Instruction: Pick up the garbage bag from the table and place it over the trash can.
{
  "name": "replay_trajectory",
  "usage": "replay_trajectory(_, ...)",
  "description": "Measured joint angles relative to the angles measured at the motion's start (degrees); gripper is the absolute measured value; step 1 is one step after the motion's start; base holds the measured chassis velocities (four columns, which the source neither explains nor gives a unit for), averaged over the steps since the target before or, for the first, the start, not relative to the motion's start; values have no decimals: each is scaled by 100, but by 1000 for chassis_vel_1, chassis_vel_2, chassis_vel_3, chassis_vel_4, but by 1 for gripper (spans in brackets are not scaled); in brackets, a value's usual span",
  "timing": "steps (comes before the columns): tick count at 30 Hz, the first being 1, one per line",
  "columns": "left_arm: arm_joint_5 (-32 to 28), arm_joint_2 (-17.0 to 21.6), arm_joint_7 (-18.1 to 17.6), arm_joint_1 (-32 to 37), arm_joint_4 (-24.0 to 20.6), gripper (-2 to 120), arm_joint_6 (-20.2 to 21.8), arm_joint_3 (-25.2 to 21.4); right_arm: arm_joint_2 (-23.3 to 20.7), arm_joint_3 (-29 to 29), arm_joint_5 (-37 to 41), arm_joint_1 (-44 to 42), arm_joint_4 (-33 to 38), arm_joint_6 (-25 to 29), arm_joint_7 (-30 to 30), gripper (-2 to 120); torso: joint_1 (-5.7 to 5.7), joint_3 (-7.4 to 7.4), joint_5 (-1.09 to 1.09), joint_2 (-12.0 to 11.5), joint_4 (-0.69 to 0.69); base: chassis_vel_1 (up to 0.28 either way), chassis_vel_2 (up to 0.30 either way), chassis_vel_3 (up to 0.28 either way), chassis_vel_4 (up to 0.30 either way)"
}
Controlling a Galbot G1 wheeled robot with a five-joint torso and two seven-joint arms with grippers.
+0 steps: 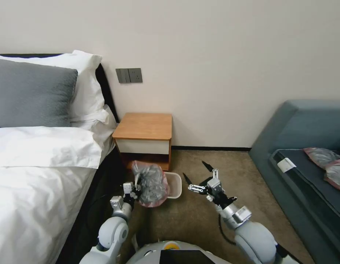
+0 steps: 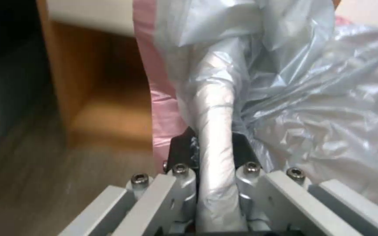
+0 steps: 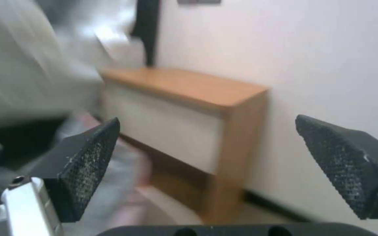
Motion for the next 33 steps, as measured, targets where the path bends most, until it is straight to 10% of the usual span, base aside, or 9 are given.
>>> replay_trajectory(15,82,64,854,40,26,4,-1348,20,-992,-735,3214,1480,-26,-1478,155,100,0,0,3,0,0,0,0,0,0)
replay_trajectory(33,65,-45,1353,69,92,4,-1724,-185,-582,-2149,3922,3125,-1170,-1781,577,100,0,1,2,0,-1,0,0,0,0)
